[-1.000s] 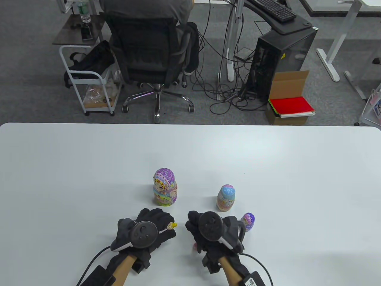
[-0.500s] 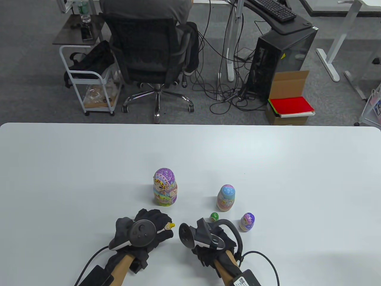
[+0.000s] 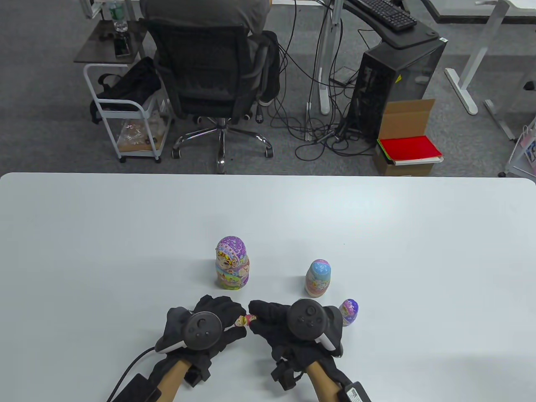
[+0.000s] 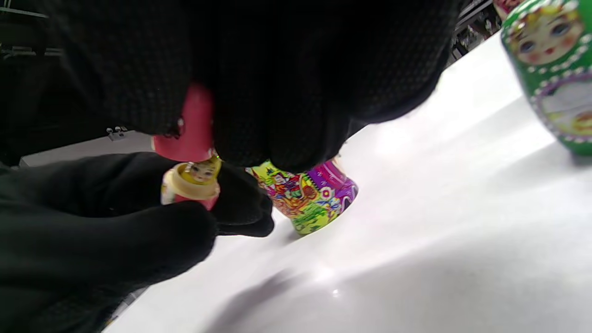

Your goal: Nest individual Russian dolls into a nested set

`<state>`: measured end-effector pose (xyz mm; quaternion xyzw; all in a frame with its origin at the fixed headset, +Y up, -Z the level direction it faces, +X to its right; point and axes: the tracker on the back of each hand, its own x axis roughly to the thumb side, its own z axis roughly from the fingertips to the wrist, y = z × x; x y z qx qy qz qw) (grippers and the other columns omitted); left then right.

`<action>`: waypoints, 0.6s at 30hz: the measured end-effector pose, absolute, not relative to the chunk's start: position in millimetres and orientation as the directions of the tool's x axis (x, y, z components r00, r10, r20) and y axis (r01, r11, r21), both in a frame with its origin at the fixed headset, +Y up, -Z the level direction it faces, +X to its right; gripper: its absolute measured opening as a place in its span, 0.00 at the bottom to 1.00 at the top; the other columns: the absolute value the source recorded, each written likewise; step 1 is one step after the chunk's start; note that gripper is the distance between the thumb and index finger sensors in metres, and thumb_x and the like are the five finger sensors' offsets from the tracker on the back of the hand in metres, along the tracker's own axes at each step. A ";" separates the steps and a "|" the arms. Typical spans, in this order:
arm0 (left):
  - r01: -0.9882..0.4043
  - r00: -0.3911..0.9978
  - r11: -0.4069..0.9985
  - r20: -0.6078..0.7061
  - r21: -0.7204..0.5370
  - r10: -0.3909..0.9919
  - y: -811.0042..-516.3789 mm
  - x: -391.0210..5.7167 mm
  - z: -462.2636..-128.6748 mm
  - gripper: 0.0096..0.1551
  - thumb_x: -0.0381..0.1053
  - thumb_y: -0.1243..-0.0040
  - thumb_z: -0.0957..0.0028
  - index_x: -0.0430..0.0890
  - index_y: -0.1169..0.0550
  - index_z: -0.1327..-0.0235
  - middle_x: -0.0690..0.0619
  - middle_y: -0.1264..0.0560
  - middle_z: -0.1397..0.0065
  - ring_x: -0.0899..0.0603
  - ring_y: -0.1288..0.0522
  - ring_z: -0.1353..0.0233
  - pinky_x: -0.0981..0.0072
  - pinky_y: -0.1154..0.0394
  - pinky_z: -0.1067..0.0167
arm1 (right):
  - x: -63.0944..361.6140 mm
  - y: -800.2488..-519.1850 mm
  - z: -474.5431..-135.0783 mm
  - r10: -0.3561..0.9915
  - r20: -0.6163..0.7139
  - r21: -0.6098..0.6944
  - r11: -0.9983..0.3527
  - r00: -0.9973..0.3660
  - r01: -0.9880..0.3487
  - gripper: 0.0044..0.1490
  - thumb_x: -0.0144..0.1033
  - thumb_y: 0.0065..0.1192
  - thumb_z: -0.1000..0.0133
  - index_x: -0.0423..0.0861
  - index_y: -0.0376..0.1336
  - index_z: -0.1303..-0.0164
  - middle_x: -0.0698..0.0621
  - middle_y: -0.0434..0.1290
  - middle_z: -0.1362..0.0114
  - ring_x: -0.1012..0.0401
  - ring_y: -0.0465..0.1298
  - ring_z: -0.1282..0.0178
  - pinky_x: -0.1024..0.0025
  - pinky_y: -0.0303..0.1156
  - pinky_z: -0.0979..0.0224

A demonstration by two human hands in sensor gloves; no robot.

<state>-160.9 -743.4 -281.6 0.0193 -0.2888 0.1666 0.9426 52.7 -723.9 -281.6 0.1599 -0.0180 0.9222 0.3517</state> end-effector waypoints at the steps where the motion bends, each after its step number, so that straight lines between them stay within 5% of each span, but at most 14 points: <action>1: -0.339 0.773 0.938 0.548 -0.067 0.318 -743.2 -161.1 -281.7 0.32 0.57 0.34 0.48 0.42 0.20 0.34 0.43 0.20 0.28 0.33 0.27 0.26 0.24 0.38 0.33 | 51.8 -725.1 -281.6 0.632 0.310 0.075 -0.761 -0.710 -0.645 0.32 0.46 0.75 0.57 0.51 0.71 0.43 0.52 0.83 0.43 0.55 0.85 0.46 0.53 0.79 0.39; 18: -0.324 0.762 0.944 0.574 -0.062 0.299 -740.6 -156.4 -277.9 0.32 0.57 0.34 0.48 0.42 0.19 0.35 0.43 0.20 0.28 0.33 0.27 0.25 0.24 0.38 0.33 | 48.2 -728.6 -281.7 0.663 0.323 0.114 -0.736 -0.675 -0.668 0.31 0.44 0.76 0.58 0.52 0.71 0.43 0.53 0.82 0.42 0.55 0.85 0.44 0.52 0.78 0.38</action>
